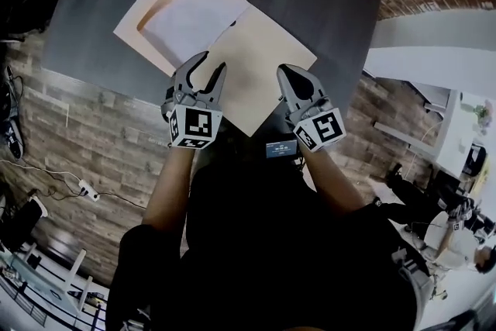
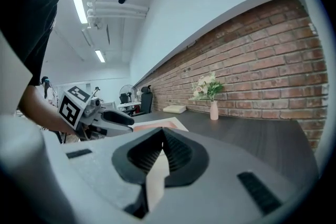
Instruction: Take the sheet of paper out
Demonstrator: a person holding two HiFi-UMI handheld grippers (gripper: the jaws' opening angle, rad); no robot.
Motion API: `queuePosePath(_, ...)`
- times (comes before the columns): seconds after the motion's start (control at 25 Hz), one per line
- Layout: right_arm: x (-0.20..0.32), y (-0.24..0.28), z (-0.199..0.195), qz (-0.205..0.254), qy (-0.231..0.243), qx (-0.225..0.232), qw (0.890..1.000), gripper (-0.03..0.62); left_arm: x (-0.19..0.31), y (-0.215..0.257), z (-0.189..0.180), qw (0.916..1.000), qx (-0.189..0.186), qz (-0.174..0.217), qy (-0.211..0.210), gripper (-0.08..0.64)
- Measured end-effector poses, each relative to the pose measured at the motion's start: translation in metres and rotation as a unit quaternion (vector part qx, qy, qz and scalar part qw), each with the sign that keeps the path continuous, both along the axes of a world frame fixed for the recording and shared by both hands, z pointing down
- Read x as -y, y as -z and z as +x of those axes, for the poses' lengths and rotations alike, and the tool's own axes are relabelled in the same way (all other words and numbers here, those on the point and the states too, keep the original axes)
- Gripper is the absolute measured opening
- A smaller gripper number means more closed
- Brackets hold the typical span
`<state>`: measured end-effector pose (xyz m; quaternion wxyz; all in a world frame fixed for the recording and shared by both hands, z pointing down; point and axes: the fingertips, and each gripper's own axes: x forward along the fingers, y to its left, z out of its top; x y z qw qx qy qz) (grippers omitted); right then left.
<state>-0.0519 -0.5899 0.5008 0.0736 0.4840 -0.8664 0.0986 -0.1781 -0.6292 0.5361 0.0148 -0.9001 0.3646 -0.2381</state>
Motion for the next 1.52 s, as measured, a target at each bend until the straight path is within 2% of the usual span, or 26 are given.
queuePosePath(0.28, 0.042, -0.028, 0.01, -0.001, 0.006, -0.009, 1.0, 0.005, 0.054, -0.055, 0.025, 0.9967, 0.074, -0.03, -0.016, 0.161)
queuePosePath(0.72, 0.097, -0.068, 0.035, -0.028, 0.015, 0.007, 0.999, 0.005, 0.112, -0.124, 0.06, 0.9814, 0.168, -0.09, -0.019, 0.173)
queuePosePath(1.0, 0.102, -0.079, 0.044, -0.038, 0.009, 0.019, 0.999, 0.005, 0.123, -0.146, 0.057, 0.9744, 0.196, -0.11, -0.012, 0.173)
queuePosePath(1.12, 0.1, -0.082, 0.048, -0.041, 0.004, 0.022, 0.999, 0.005, 0.122, -0.153, 0.056, 0.9733, 0.192, -0.126, -0.007, 0.164)
queuePosePath(1.24, 0.1, -0.083, 0.049, -0.042, 0.002, 0.025, 0.999, 0.005, 0.12, -0.154, 0.055, 0.9734, 0.183, -0.137, -0.004, 0.111)
queuePosePath(1.28, 0.1, -0.083, 0.05, -0.043, 0.002, 0.026, 0.999, 0.005, 0.119, -0.155, 0.054, 0.9732, 0.184, -0.138, 0.0, 0.042)
queuePosePath(1.32, 0.1, -0.083, 0.051, -0.043, 0.001, 0.027, 0.999, 0.005, 0.12, -0.156, 0.053, 0.9729, 0.185, -0.14, 0.004, 0.025)
queuePosePath(1.52, 0.099, -0.083, 0.052, -0.041, 0.001, 0.031, 0.999, 0.005, 0.118, -0.156, 0.05, 0.9734, 0.174, -0.148, 0.013, -0.003)
